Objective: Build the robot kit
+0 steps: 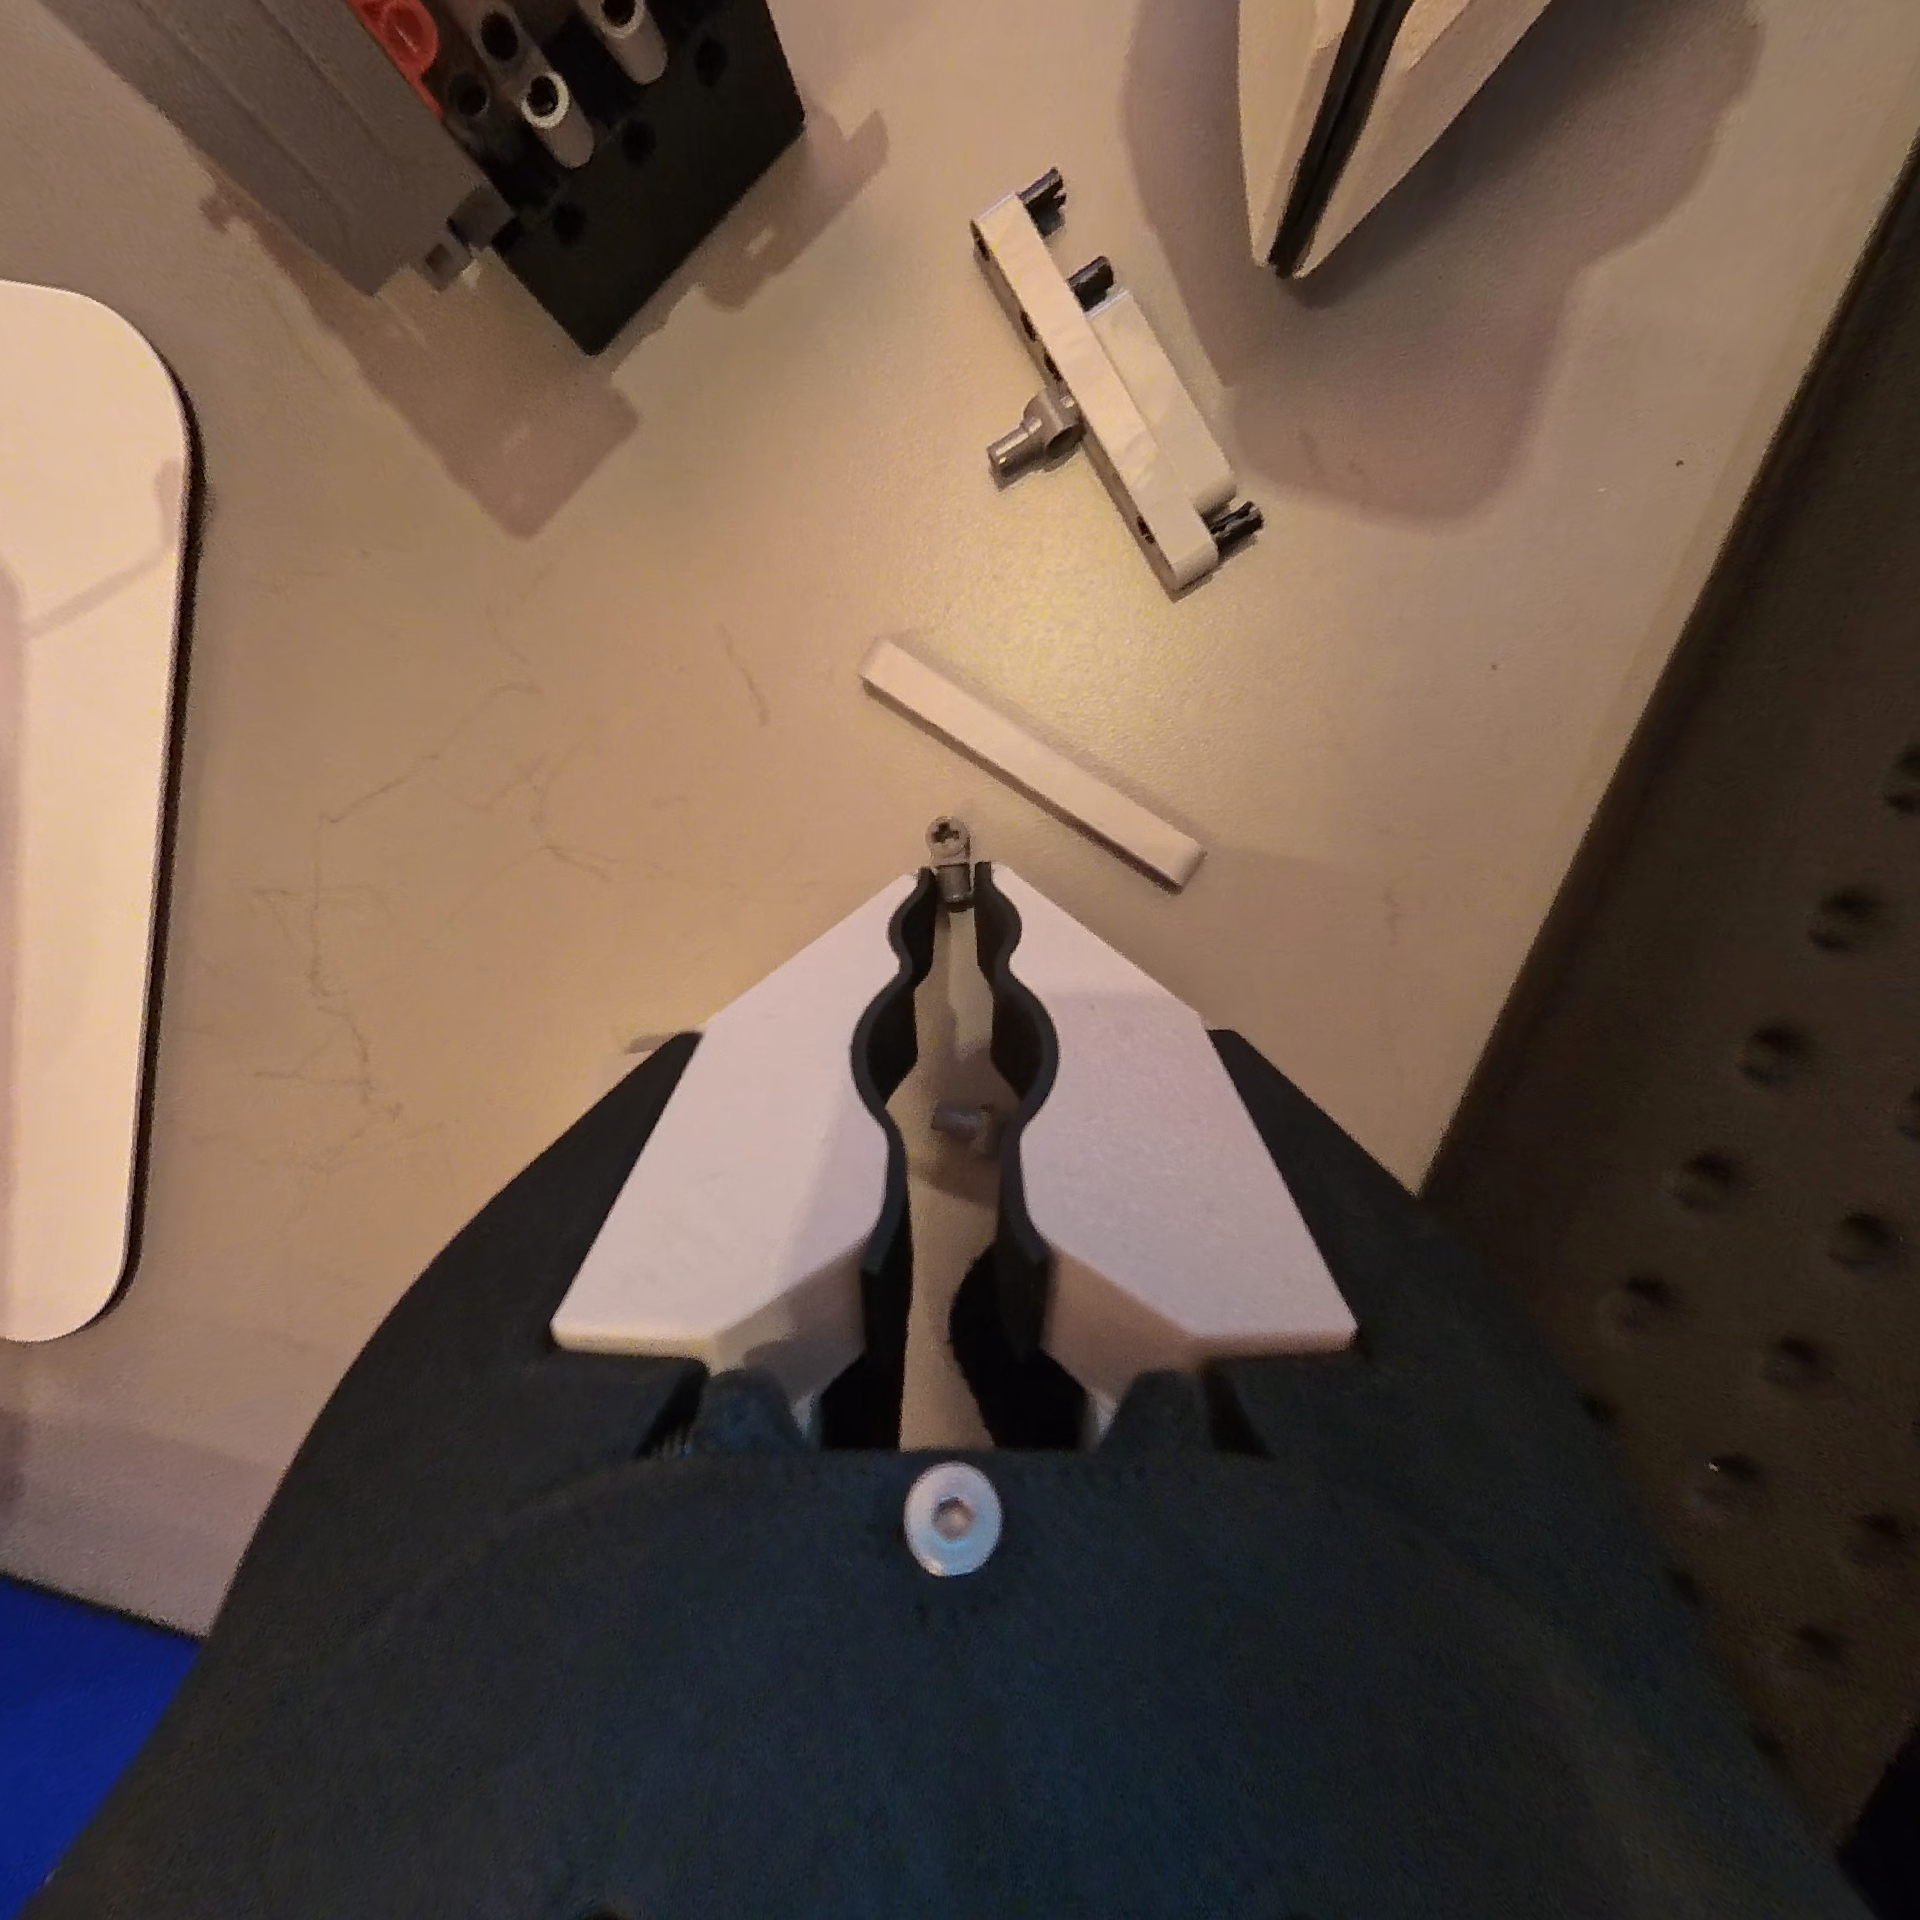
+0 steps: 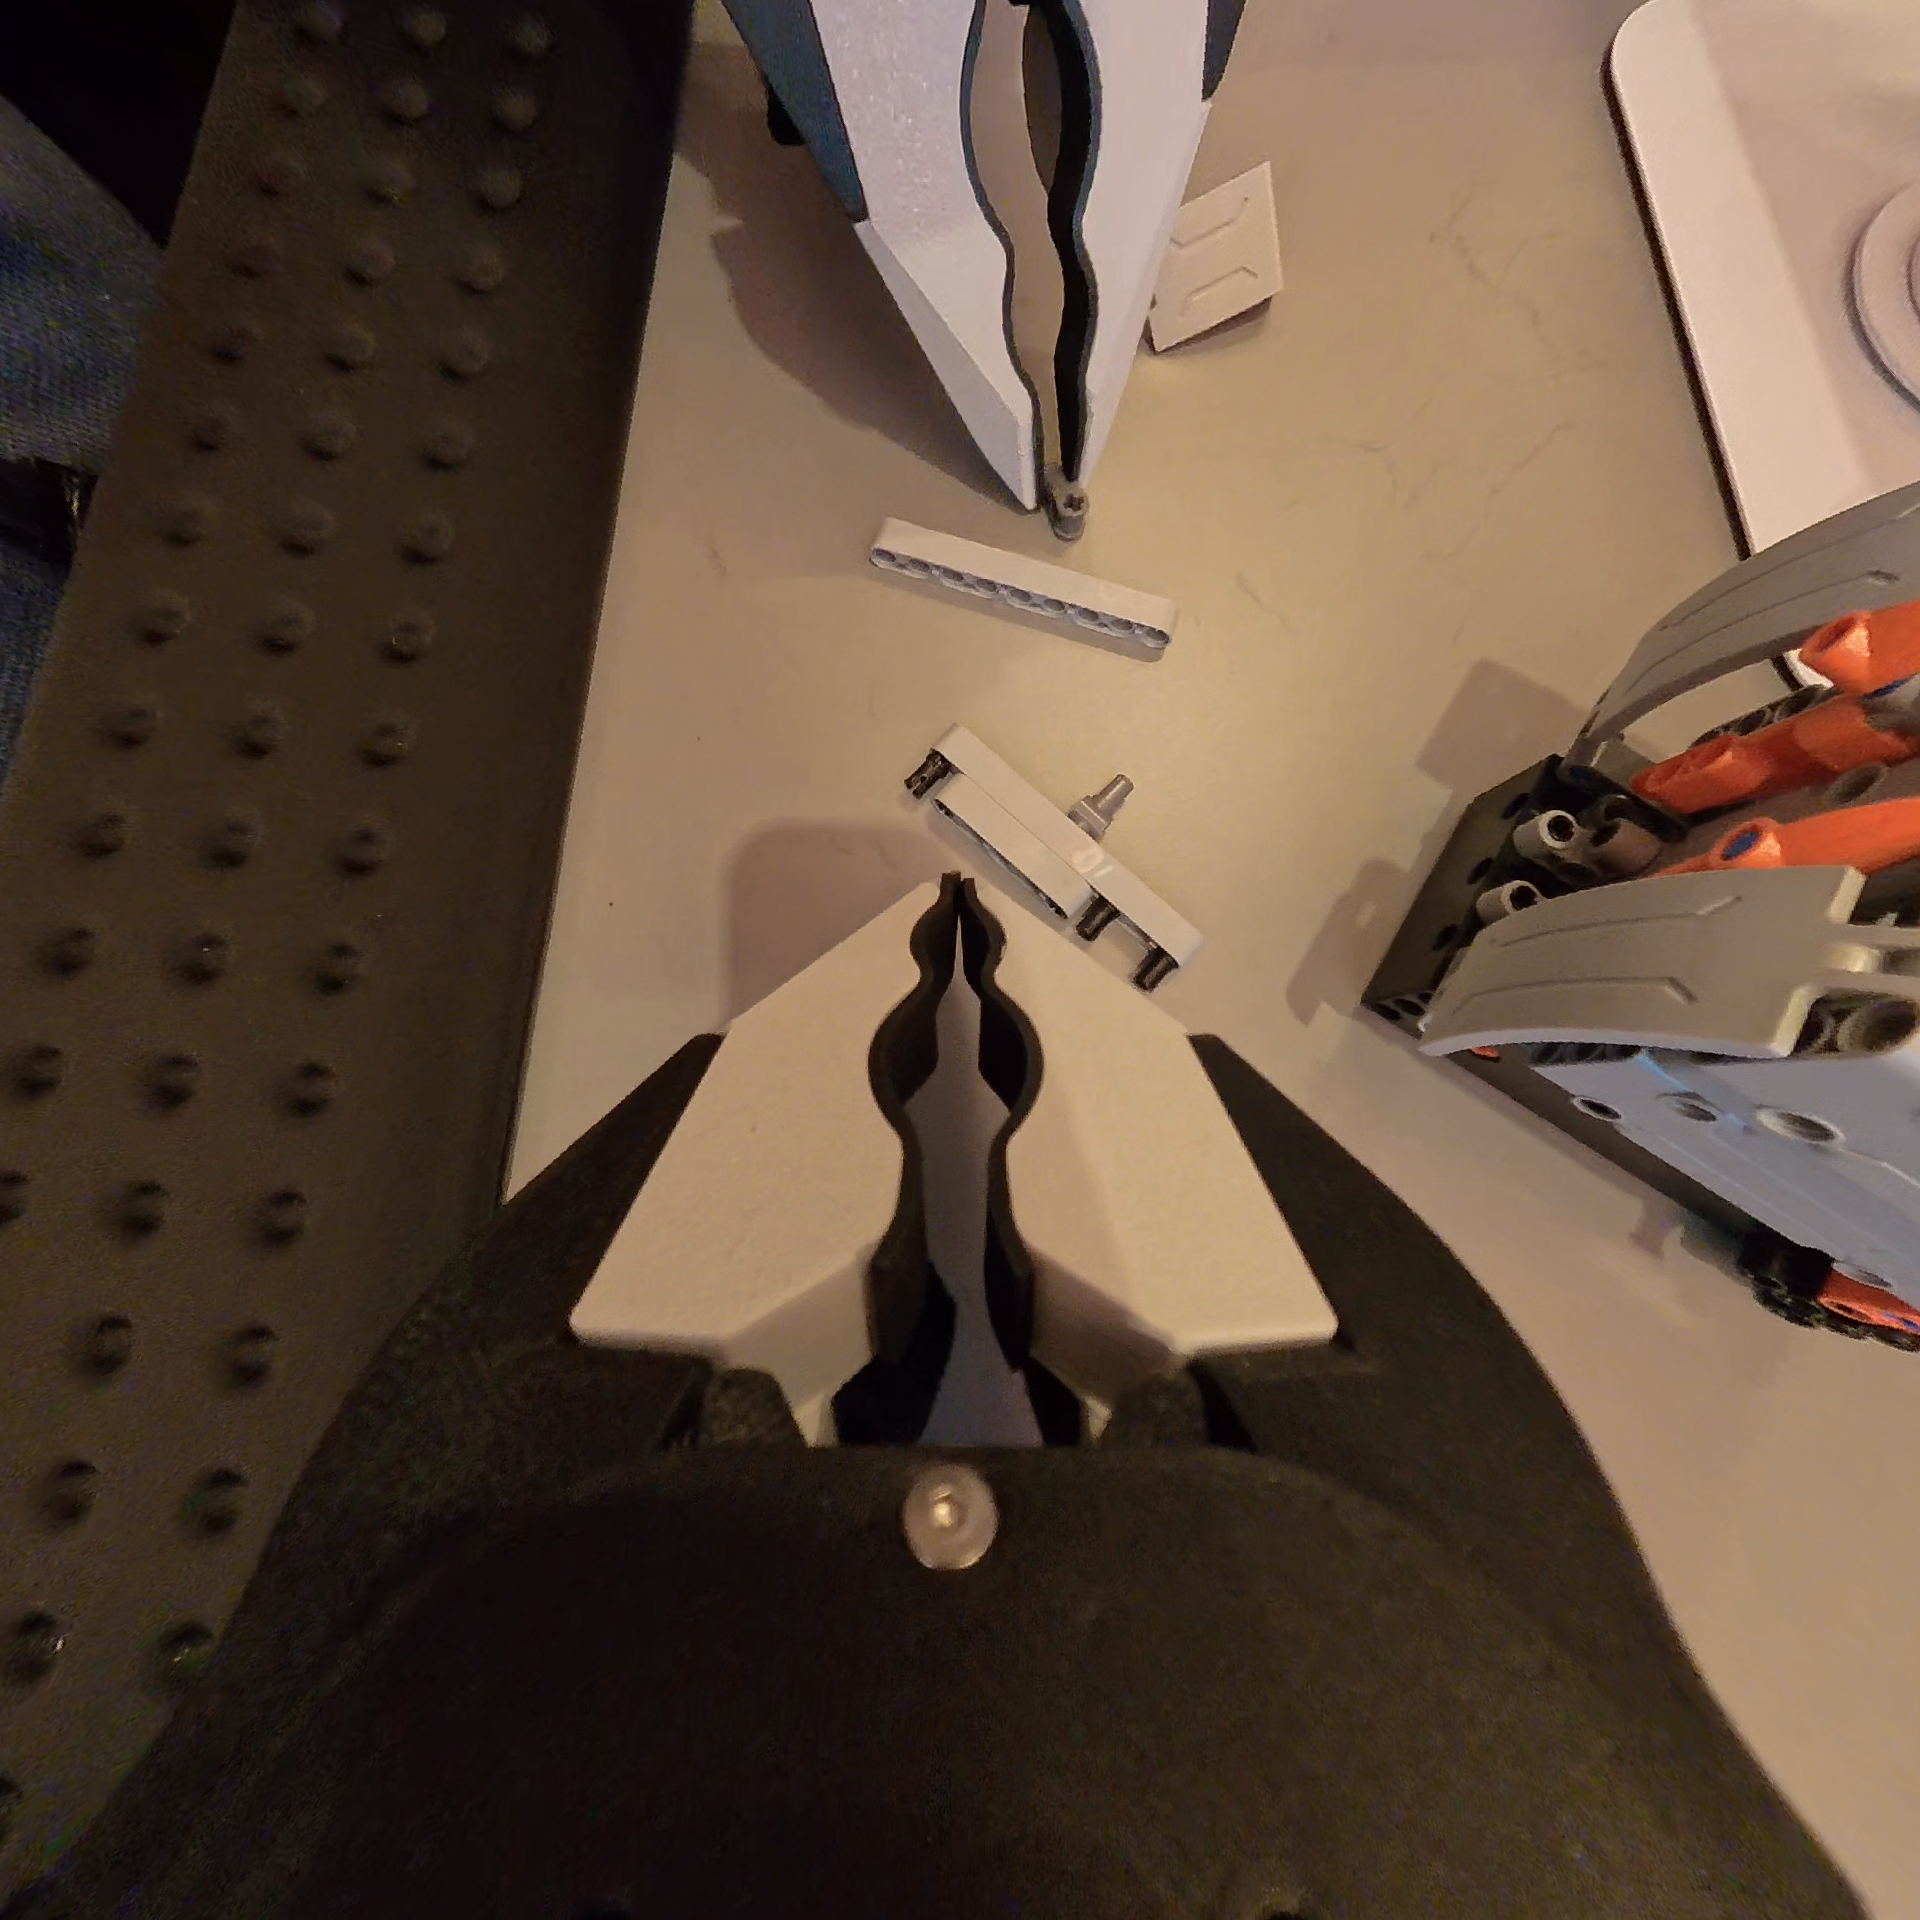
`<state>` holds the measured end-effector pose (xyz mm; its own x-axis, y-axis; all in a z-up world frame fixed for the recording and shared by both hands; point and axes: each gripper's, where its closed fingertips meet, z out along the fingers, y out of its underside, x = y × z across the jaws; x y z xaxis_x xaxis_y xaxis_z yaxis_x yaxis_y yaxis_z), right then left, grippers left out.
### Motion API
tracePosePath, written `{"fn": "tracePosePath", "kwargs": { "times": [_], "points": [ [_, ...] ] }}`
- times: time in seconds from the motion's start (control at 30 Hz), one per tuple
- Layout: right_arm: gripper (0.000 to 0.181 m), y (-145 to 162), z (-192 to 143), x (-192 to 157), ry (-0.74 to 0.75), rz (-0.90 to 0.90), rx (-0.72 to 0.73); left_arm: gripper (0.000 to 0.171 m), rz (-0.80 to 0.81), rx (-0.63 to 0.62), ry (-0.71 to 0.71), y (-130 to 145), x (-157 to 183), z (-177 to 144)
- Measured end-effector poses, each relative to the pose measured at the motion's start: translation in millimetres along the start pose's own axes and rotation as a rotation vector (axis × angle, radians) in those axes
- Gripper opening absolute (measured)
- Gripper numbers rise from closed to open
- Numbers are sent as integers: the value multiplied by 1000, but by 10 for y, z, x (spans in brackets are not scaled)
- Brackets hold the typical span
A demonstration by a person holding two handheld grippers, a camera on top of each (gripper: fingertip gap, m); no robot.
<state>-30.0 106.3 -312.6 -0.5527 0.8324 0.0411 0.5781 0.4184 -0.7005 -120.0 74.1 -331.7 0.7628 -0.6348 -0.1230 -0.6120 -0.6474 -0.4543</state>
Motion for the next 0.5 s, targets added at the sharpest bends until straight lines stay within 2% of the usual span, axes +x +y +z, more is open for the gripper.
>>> {"fn": "tracePosePath", "kwargs": {
  "times": [0.37, 0.5],
  "points": [
    [0, -219, -67, 70, 49, -2, 105, 4, 31, 198, -20, -300, -6, -160],
    [1, -319, -74, 79, 63, -3, 140, 4, 48, 231, -11, -363, 29, -167]
  ]
}}
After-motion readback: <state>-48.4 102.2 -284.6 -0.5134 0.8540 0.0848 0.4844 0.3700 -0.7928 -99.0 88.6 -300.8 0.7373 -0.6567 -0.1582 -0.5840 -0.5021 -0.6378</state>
